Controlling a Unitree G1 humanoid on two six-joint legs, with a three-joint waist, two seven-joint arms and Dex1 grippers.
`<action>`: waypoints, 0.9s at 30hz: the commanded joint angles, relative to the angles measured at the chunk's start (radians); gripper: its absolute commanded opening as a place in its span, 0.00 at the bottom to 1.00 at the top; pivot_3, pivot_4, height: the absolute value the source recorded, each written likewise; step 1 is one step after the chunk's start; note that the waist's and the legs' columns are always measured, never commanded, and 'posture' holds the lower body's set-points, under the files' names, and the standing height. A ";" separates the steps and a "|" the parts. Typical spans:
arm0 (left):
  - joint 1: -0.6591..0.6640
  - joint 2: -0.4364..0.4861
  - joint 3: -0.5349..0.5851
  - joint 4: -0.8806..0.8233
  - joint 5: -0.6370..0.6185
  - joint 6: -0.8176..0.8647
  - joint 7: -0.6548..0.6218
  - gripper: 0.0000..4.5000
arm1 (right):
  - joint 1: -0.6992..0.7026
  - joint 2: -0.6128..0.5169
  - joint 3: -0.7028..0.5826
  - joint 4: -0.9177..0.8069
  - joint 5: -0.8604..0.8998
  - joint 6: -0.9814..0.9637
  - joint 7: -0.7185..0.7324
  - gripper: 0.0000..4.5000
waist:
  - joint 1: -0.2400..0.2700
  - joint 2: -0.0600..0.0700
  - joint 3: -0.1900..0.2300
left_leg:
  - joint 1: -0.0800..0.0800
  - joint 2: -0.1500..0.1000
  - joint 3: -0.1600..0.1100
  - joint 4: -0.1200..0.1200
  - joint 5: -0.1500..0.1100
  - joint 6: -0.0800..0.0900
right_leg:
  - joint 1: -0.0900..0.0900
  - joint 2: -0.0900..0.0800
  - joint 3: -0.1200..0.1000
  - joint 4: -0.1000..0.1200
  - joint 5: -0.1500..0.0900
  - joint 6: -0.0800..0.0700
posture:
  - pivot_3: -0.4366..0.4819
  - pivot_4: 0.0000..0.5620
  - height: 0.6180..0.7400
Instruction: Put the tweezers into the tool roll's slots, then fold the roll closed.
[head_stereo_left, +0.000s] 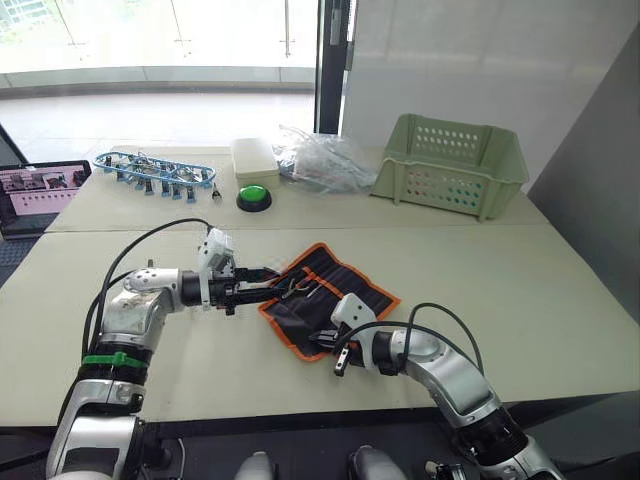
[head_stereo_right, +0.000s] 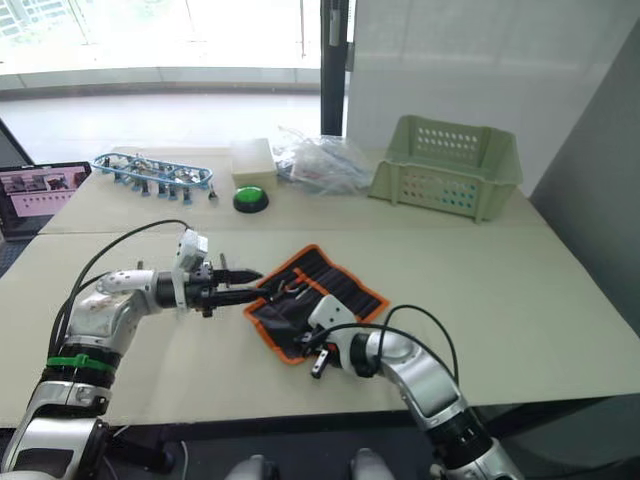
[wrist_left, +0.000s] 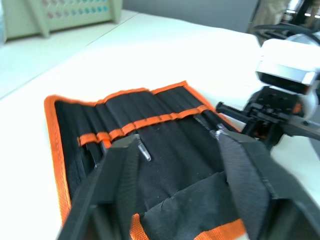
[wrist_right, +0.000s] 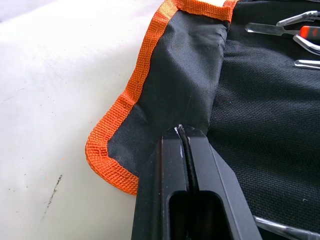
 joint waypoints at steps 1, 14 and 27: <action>0.036 -0.077 0.000 -0.102 0.019 0.028 0.169 0.22 | 0.005 -0.015 -0.010 0.023 -0.016 0.031 -0.016 0.00 | 0.005 0.000 0.000 | 0.000 0.000 0.000 0.000 0.000 0.000 | 0.000 0.000 0.000 0.000 0.000 0.000 | 0.48 0.27 0.87; 0.207 -0.132 -0.086 0.005 0.229 -0.165 0.402 0.01 | 0.023 -0.061 -0.034 -0.089 0.028 0.095 0.013 0.00 | 0.019 0.002 -0.003 | 0.001 -0.002 0.001 0.000 0.000 0.000 | 0.001 -0.001 0.002 -0.002 0.001 0.000 | 0.48 0.27 0.87; 0.209 -0.169 -0.098 0.040 0.208 -0.234 0.397 0.01 | -0.212 0.146 -0.027 0.175 0.003 -0.046 -0.035 0.00 | 0.018 0.005 -0.007 | 0.006 -0.002 -0.001 0.000 0.002 0.002 | 0.003 0.002 0.003 -0.002 0.005 -0.003 | 0.48 0.27 0.87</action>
